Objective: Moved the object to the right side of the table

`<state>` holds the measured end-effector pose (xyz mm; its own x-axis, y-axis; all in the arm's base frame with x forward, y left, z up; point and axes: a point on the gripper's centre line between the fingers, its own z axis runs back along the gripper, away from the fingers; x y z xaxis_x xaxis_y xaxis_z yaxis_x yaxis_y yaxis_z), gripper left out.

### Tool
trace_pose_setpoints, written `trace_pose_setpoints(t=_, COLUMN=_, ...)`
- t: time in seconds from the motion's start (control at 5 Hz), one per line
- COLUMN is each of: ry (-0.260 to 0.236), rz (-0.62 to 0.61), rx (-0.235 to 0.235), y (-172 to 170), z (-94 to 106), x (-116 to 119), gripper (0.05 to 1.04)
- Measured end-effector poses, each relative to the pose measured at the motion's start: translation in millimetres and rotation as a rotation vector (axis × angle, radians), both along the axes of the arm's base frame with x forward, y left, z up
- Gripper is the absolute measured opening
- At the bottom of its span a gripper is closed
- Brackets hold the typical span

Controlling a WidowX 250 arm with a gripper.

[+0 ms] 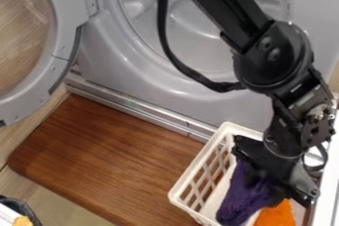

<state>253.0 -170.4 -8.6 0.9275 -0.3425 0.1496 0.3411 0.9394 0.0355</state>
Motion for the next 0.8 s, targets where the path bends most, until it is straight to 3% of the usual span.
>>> trace_pose_setpoints(t=0.2, ry=-0.001, rz=-0.010, rx=0.002, y=0.1, z=0.0, x=0.1, gripper=0.899)
trace_pose_setpoints(t=0.4, ry=-0.029, rz=-0.007, rx=-0.022, y=-0.5, z=11.3, x=-0.4, gripper=1.017)
trace_pose_setpoints(t=0.6, ry=-0.023, rz=-0.034, rx=-0.020, y=0.5, z=12.3, x=-3.5, gripper=1.009)
trace_pose_setpoints(t=0.8, ry=-0.060, rz=-0.062, rx=-0.076, y=-0.4, z=37.9, x=-8.1, gripper=1.006)
